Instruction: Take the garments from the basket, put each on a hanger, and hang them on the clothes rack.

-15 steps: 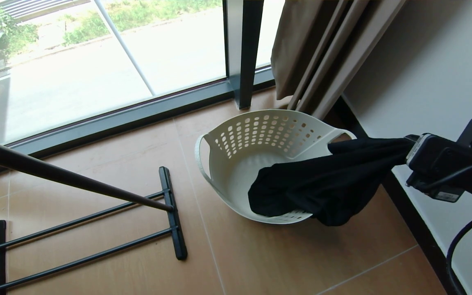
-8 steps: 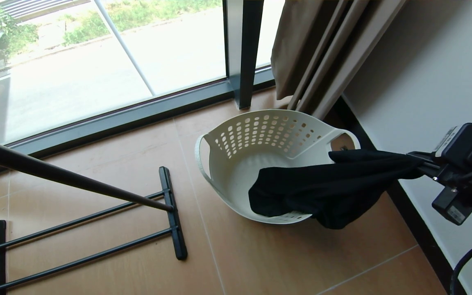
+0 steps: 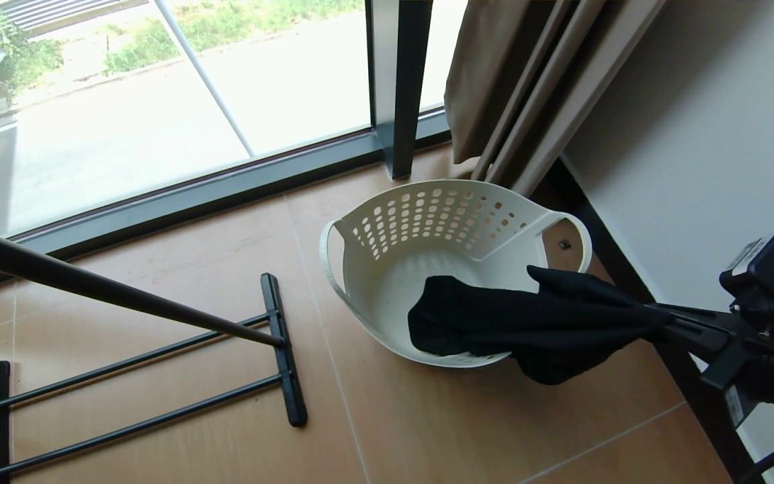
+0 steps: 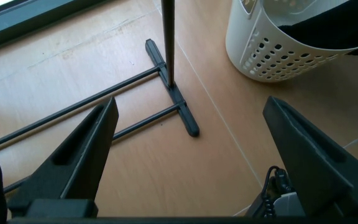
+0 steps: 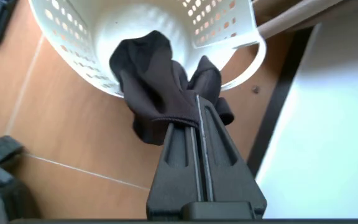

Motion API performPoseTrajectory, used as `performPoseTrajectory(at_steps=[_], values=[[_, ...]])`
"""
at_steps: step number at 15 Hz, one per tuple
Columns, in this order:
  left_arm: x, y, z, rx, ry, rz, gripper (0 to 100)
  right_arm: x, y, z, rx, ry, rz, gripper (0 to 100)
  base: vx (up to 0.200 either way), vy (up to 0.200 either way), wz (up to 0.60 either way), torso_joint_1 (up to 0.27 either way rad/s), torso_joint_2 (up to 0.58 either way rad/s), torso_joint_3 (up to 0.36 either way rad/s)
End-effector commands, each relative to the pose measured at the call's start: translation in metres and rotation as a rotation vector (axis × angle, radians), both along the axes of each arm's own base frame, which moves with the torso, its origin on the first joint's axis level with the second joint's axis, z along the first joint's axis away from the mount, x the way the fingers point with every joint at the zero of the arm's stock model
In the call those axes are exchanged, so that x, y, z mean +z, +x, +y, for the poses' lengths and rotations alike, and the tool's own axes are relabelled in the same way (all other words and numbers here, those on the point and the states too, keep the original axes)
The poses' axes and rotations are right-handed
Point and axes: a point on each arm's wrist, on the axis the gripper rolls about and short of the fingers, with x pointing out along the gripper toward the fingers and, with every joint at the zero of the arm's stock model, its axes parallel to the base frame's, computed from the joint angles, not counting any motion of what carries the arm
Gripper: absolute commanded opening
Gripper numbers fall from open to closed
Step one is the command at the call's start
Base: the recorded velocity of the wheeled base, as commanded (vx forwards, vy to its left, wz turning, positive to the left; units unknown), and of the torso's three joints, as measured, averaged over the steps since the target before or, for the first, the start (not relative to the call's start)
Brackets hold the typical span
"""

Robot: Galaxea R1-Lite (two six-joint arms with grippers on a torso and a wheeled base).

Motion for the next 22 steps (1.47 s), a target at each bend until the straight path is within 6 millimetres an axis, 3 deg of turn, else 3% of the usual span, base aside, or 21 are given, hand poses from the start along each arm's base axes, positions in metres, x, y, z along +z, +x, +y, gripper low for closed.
performPoseTrajectory(at_steps=[1, 4, 11, 22], values=[[0.000, 0.000, 0.000, -0.001, 0.000, -0.001, 100, -0.008, -0.006, -0.002, 0.034, 0.028, 0.032, 0, 0.000, 0.000, 0.00, 0.000, 0.00, 0.000], [0.000, 0.000, 0.000, -0.001, -0.001, 0.000, 100, 0.003, -0.006, -0.002, 0.060, 0.075, -0.010, 0, 0.000, 0.000, 0.00, 0.002, 0.00, 0.108], [0.000, 0.000, 0.000, -0.001, -0.001, 0.000, 100, 0.003, -0.007, -0.003, 0.059, 0.075, -0.010, 0, 0.000, 0.000, 0.00, 0.000, -0.02, 0.170], [0.000, 0.000, 0.000, -0.001, -0.001, 0.000, 100, 0.002, -0.009, -0.005, 0.056, 0.073, -0.011, 0, 0.000, 0.000, 0.00, 0.071, -0.42, -0.147]])
